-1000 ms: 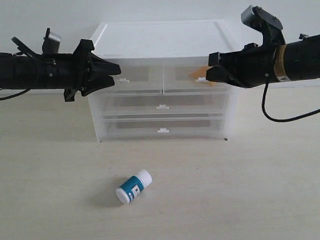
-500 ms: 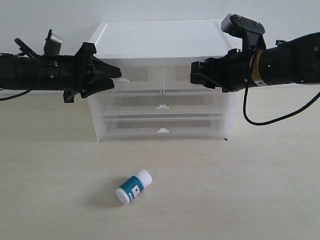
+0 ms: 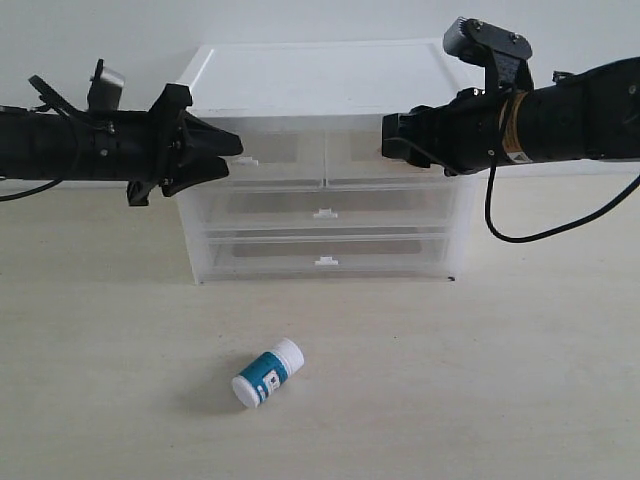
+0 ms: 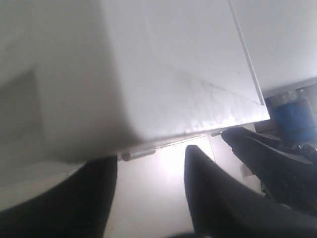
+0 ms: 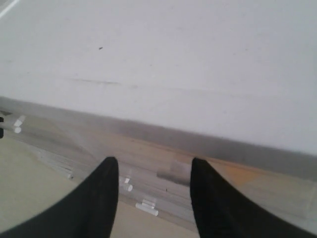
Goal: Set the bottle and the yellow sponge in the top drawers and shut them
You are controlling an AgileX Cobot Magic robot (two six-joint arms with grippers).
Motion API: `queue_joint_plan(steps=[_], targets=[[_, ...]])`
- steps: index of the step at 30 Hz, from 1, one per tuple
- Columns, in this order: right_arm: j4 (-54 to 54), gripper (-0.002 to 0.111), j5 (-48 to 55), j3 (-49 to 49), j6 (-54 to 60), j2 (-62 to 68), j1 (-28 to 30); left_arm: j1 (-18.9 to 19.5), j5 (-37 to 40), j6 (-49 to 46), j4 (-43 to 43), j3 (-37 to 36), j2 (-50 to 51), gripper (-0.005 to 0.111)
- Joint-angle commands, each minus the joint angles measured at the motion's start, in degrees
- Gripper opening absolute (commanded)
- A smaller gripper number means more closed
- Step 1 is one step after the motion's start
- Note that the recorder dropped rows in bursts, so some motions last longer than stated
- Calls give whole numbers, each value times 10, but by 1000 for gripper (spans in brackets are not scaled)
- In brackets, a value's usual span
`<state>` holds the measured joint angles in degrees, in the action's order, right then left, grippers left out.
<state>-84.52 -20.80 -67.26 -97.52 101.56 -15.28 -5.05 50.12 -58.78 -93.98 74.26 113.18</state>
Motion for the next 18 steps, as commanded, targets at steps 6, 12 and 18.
queue_joint_plan(steps=[6,12,18], targets=[[-2,43,8,-1,4,-2,3,-2,49,10,-23,4,49,42],[-2,43,8,-1,7,-2,3,-2,87,6,-39,28,53,42],[-6,43,7,-1,7,-2,3,-2,90,16,-52,38,53,42]])
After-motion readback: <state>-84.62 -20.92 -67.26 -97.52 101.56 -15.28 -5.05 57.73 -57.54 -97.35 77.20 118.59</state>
